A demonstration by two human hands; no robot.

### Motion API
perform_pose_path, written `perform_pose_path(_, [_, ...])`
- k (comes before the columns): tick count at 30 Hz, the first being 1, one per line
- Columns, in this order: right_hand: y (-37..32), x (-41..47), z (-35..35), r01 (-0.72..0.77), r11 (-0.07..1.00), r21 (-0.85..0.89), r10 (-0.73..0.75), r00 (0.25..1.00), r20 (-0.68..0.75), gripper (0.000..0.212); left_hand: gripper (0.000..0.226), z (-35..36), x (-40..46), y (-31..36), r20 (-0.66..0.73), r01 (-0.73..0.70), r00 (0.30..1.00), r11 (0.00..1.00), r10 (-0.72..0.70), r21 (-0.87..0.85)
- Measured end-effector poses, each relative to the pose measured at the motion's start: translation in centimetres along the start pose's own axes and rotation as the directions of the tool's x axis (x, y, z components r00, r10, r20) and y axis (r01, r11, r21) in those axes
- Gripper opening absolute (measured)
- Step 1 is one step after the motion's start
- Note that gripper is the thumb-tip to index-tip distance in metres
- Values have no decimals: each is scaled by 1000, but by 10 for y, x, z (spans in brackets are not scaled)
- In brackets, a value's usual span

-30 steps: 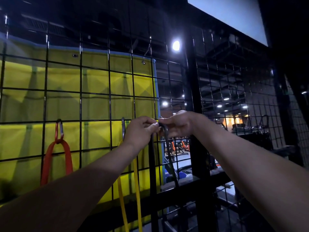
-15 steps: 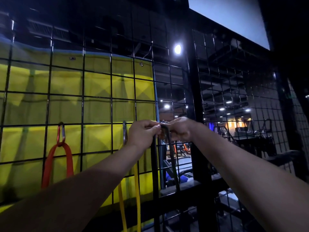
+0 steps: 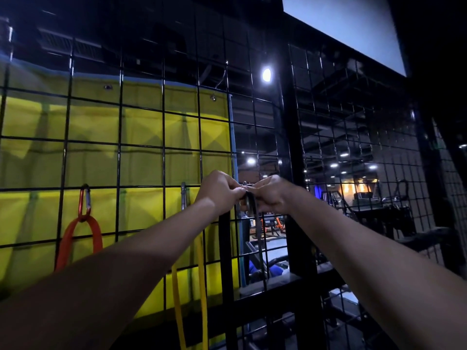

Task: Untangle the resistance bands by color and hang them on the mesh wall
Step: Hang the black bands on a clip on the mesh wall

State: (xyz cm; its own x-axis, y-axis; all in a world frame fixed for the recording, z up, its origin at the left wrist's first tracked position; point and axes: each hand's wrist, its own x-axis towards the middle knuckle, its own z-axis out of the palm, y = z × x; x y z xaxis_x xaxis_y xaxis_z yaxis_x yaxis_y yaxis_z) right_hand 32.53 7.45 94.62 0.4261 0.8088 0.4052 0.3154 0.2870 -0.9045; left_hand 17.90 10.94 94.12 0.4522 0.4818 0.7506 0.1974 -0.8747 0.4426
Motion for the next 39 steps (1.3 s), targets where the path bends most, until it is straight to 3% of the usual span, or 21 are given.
perform_pose_path(7, [0, -5, 2, 4, 999, 44, -5, 1000, 11, 17, 17, 1, 1, -2, 46, 174, 984, 980, -170, -96])
perform_pose_path(11, [1, -7, 2, 12, 998, 67, -14, 999, 29, 16, 18, 4, -11, -4, 23, 117, 993, 985, -115, -128])
perform_pose_path(20, [0, -10, 3, -22, 999, -29, 21, 1000, -18, 17, 19, 8, -25, -11, 50, 27, 998, 999, -29, 37])
perform_pose_path(23, [0, -11, 2, -7, 1000, -23, 7, 1000, -12, 16, 12, 13, -29, -11, 92, -31, 995, 999, 28, 28])
perform_pose_path(26, [2, -15, 4, 1, 999, -47, -2, 999, -36, 15, 13, 17, -32, -13, 29, 12, 1000, 999, -11, -51])
perform_pose_path(29, [4, -16, 7, 41, 995, -86, -47, 996, -70, 18, 16, 22, -34, -16, 22, 59, 998, 992, -57, -114])
perform_pose_path(36, [10, -16, 9, 191, 913, -362, -255, 957, -136, 24, 17, 44, -44, -14, 41, 165, 986, 973, -161, -161])
perform_pose_path(39, [14, -25, 9, 233, 903, -361, -301, 943, -143, 28, 26, 49, -50, -17, 9, 168, 985, 966, -170, -198])
